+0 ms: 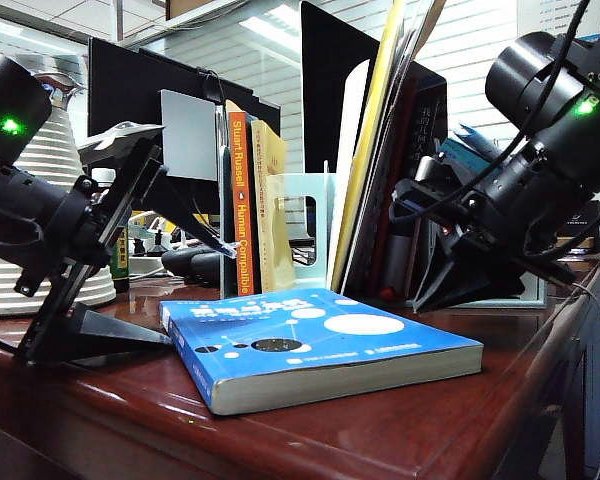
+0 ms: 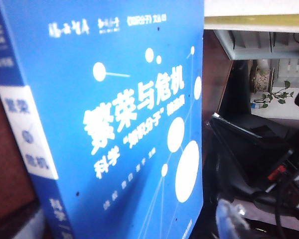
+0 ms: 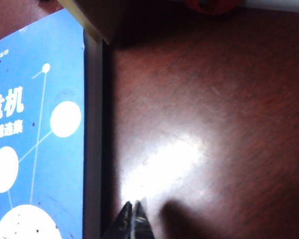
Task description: Pick up the blue book and put it on the bookshelf.
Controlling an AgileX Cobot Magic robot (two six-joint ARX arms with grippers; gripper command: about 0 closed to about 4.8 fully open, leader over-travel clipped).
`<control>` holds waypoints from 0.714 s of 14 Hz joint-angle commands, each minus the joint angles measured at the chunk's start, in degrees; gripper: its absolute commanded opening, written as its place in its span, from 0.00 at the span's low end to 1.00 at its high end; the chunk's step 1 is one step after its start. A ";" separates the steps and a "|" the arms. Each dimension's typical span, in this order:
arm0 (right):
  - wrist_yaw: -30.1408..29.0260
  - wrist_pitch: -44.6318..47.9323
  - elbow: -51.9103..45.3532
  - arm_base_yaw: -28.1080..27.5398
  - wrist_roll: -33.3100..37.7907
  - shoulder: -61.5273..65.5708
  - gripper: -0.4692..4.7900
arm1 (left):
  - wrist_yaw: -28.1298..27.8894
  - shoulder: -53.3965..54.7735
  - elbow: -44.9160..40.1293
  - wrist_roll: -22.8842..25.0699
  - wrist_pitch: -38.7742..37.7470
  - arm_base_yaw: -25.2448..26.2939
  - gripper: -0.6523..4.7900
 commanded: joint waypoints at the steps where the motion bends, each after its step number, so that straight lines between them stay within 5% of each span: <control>1: -1.62 0.24 0.11 0.15 0.44 2.73 0.08 | -0.87 1.86 -1.14 0.31 -6.34 -0.24 1.00; 10: -6.38 2.54 0.13 6.62 0.17 6.82 0.08 | -0.66 1.92 -1.09 0.50 -3.93 -2.05 1.00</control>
